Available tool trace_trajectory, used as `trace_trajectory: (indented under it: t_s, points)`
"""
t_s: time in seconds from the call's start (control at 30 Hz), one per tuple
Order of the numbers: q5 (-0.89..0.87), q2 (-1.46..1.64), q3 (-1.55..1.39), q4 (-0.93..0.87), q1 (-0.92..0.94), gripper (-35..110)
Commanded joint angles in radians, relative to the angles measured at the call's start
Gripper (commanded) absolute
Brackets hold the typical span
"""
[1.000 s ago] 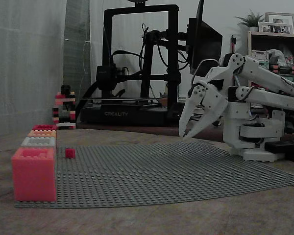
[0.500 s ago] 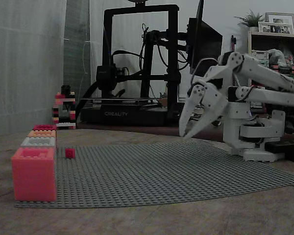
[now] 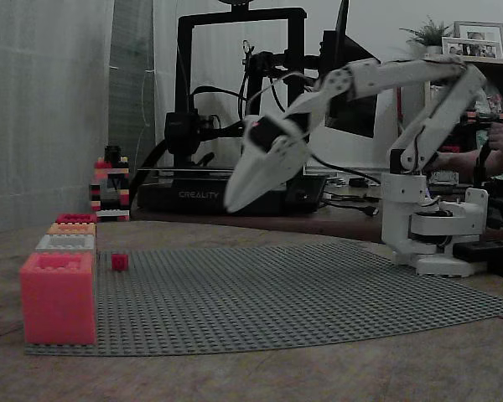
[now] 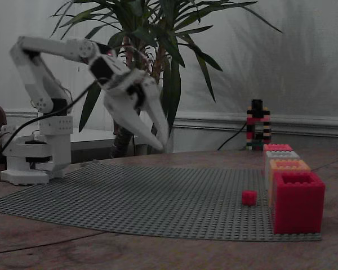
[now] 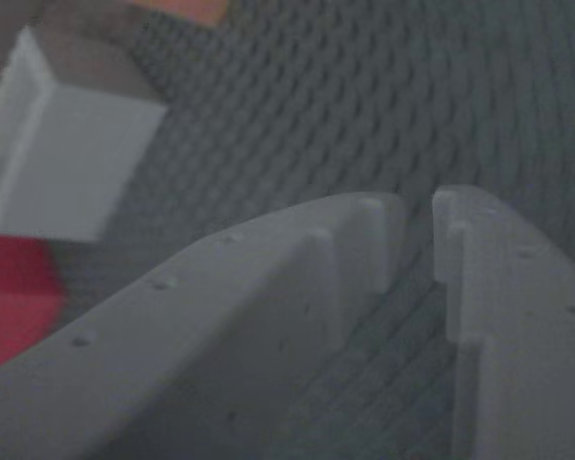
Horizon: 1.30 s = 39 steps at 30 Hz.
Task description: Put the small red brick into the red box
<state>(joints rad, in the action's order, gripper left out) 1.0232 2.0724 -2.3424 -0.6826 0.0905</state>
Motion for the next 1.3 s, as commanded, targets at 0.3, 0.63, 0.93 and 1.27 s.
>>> trace_trajectory:
  t_s: [0.3,0.63,0.93,1.27]
  points:
    - [0.373,-0.563,0.413,0.304,0.043,15]
    - [0.466,-0.818,0.629,0.311,0.043,18]
    - [0.457,-0.89,0.692,0.348,0.038,20]
    - [0.437,-0.942,0.723,0.383,0.035,18]
